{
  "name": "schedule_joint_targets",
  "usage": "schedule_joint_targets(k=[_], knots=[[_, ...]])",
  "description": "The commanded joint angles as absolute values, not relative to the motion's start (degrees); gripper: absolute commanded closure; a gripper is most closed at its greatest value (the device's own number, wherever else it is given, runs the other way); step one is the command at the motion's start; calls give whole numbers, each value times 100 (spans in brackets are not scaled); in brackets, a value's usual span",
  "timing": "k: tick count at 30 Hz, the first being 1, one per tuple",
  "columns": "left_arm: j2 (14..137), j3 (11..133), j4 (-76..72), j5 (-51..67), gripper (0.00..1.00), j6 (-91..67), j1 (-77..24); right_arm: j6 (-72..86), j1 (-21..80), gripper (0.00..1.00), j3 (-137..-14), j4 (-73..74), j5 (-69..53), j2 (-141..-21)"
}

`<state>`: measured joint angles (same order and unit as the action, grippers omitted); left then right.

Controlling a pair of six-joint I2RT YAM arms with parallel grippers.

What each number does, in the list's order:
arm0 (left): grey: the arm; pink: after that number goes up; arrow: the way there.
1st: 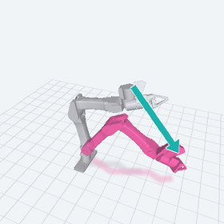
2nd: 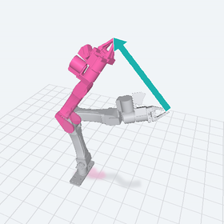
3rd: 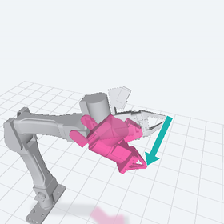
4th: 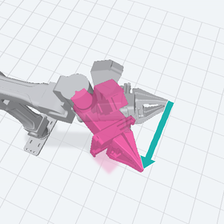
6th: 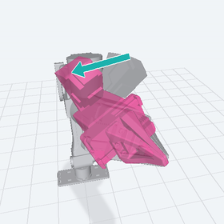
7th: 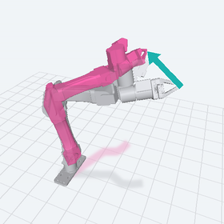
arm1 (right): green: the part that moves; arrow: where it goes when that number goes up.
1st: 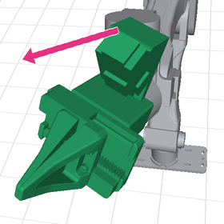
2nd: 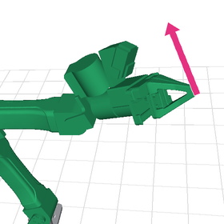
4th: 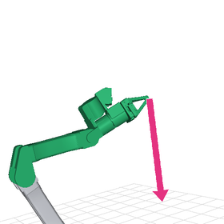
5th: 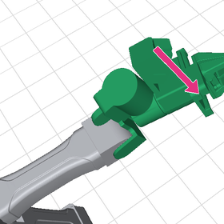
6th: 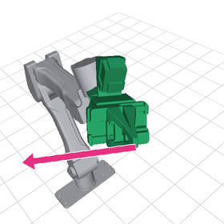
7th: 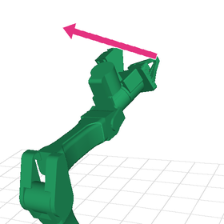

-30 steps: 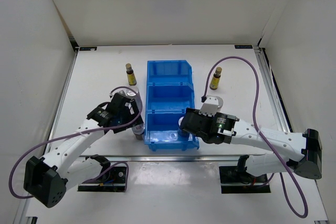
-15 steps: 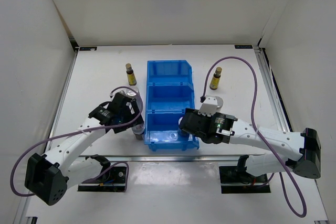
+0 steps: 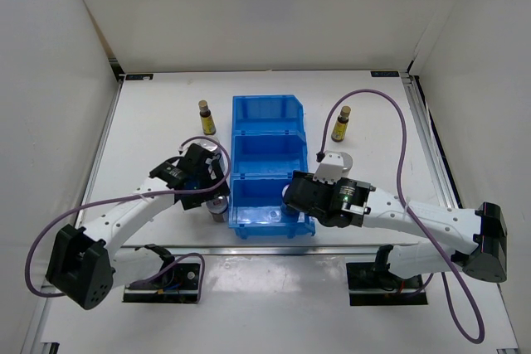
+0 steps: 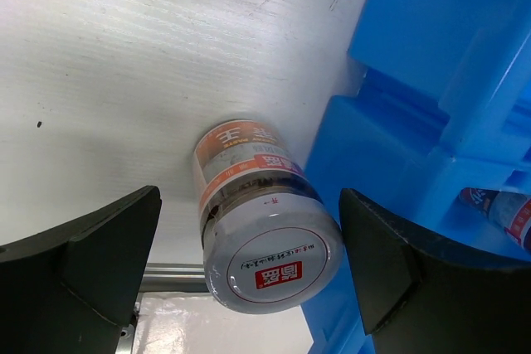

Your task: Organize the condiment bottles

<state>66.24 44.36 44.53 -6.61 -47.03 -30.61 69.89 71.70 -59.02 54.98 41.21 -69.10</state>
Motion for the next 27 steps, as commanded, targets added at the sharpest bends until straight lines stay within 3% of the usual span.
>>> schedule_joint_targets(k=[1,7,27], knots=[[6627,4518,4482,-572,1,-4667,-3085,7005,7198,0,-6021,5396,4280,-6926],[6381,4334,4482,-571,5,-4667,-3085,7005,7198,0,-6021,5396,4280,-6926],[5818,4640,4991,-623,51,-4614,-3085,7005,7198,0,-6073,5396,4280,-6926]])
